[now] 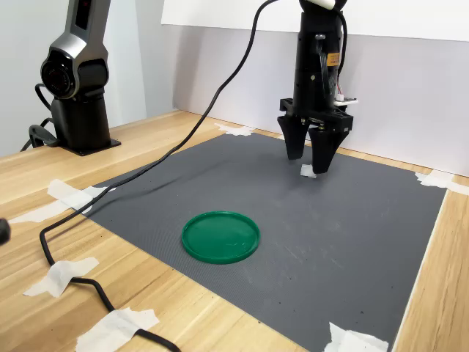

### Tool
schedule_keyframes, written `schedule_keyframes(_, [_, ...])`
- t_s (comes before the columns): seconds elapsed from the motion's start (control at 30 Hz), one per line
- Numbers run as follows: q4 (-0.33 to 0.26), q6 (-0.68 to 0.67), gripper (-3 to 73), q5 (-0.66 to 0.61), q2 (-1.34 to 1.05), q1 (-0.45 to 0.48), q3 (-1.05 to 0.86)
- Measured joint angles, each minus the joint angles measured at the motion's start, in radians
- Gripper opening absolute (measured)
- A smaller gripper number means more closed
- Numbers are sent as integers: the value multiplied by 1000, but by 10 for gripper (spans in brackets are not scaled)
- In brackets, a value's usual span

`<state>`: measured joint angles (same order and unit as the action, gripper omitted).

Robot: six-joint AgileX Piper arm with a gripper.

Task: Grasp a white terminal and put it on the green lid.

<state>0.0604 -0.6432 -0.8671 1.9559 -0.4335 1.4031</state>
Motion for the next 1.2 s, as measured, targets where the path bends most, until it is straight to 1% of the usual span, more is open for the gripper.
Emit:
schedule_keyframes(0.3, [16, 1, 682, 23, 21, 0, 0])
schedule_keyframes(0.47, [20, 2, 657, 33, 21, 0, 0])
schedule_keyframes(0.53, [22, 2, 629, 37, 22, 0, 0])
schedule_keyframes(0.6, [24, 2, 577, 40, 22, 0, 0])
schedule_keyframes(0.67, [26, 2, 496, 40, 22, 0, 0])
schedule_keyframes(0.73, [26, 2, 393, 41, 22, 0, 0])
schedule_keyframes(0.77, [26, 2, 366, 41, 22, 0, 0])
schedule_keyframes(0.9, [26, 2, 369, 32, 22, 0, 0])
schedule_keyframes(1.03, [24, 3, 369, -6, 6, 5, -1])
schedule_keyframes(1.1, [2, 2, 369, -20, -25, 19, -2])
schedule_keyframes(1.2, [-41, -22, 369, -55, -87, 64, -2])
